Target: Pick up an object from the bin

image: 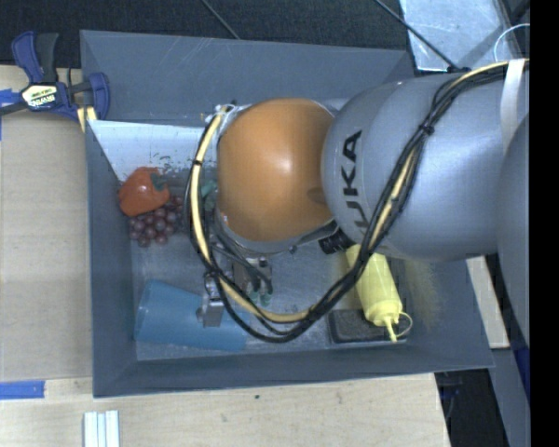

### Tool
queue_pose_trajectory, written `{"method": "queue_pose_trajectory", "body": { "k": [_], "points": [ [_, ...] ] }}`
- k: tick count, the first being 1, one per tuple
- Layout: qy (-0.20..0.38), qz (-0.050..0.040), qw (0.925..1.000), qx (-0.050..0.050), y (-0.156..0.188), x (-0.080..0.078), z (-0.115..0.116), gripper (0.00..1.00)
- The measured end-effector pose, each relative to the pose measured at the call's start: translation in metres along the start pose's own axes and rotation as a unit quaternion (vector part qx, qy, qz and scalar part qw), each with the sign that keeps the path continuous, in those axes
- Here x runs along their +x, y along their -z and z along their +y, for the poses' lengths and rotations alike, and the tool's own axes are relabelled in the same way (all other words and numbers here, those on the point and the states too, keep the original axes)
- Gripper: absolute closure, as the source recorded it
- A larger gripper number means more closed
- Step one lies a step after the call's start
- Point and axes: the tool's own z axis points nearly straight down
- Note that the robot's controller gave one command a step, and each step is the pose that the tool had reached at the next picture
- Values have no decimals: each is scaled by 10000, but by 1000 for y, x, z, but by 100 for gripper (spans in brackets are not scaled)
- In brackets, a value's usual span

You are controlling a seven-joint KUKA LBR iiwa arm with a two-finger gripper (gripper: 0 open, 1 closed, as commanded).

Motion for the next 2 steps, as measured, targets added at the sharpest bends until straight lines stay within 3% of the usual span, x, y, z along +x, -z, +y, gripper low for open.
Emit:
{"method": "queue_pose_trajectory", "body": {
  "k": [1, 2],
  "points": [
    [-23, -39, 10000, -14, 5, -2, -1, 0],
    [1428, -40, 9897, -7, -85, 3, 20, 0]
  ]
}}
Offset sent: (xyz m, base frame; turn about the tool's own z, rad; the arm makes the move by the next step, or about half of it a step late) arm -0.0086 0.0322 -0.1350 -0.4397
